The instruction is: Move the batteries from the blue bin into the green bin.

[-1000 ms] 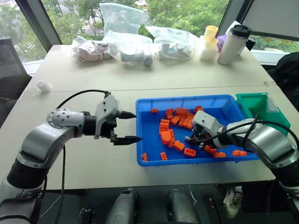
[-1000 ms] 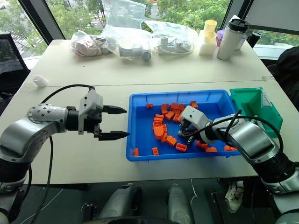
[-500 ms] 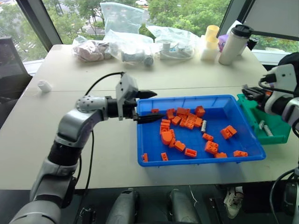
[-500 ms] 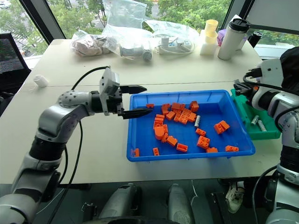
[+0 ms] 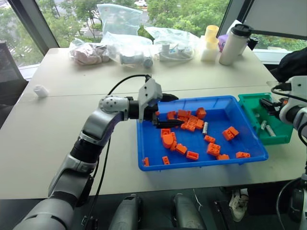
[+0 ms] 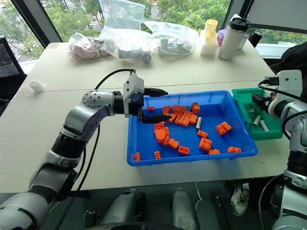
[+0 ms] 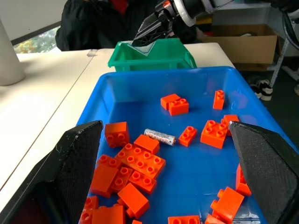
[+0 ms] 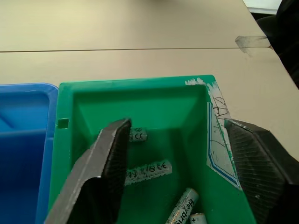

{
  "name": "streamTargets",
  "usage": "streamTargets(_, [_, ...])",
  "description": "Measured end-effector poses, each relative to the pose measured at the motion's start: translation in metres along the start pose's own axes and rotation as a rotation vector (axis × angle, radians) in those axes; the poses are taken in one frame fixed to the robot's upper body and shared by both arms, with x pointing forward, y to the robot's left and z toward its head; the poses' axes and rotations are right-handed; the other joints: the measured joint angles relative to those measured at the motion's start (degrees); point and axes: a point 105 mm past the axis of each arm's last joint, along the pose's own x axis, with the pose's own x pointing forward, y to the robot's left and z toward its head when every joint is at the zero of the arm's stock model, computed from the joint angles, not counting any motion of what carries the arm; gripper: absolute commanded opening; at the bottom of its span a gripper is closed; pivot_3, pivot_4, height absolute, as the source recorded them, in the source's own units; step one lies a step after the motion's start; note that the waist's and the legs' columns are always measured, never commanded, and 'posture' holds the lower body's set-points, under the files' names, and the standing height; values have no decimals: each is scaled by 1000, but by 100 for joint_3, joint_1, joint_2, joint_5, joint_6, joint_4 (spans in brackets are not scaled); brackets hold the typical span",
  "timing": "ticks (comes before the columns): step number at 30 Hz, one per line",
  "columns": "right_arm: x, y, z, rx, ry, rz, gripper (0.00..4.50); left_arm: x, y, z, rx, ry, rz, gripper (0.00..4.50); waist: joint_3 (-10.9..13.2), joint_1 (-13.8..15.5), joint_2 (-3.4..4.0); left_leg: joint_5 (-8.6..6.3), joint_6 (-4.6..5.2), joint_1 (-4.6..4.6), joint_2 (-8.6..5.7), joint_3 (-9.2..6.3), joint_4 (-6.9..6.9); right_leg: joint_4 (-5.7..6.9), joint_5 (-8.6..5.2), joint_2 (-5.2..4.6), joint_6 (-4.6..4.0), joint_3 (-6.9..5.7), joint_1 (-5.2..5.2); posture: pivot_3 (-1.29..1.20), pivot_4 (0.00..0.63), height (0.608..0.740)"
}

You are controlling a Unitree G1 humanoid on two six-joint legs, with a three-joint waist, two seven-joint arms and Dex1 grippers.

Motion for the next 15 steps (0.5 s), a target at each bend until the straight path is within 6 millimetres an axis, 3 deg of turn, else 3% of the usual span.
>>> streamTargets(5, [0,12,8,-22,-30,70,4475,-7,1,-3,20,36,8,4500,0,-15,1,0,0,0,2,0,-1,0,0,3,0,1,-3,0,150,740])
streamTargets(9, [-18,69,17,-174,-62,401,4475,-24,-4,-3,55,115,-14,4500,1,-34,2,0,0,-1,12,-4,-5,0,0,16,0,4,-7,0,150,740])
streamTargets(12, [-28,108,-1,-263,-23,629,4475,-40,-15,-7,54,186,-50,4500,1,-23,2,0,0,0,10,-5,-2,-1,0,14,0,5,-3,0,150,740])
streamTargets(15, [-34,126,-20,-332,41,771,4475,-50,-20,-11,66,244,-58,4500,3,22,2,-1,1,-2,3,-6,4,-2,0,7,0,4,1,0,150,740])
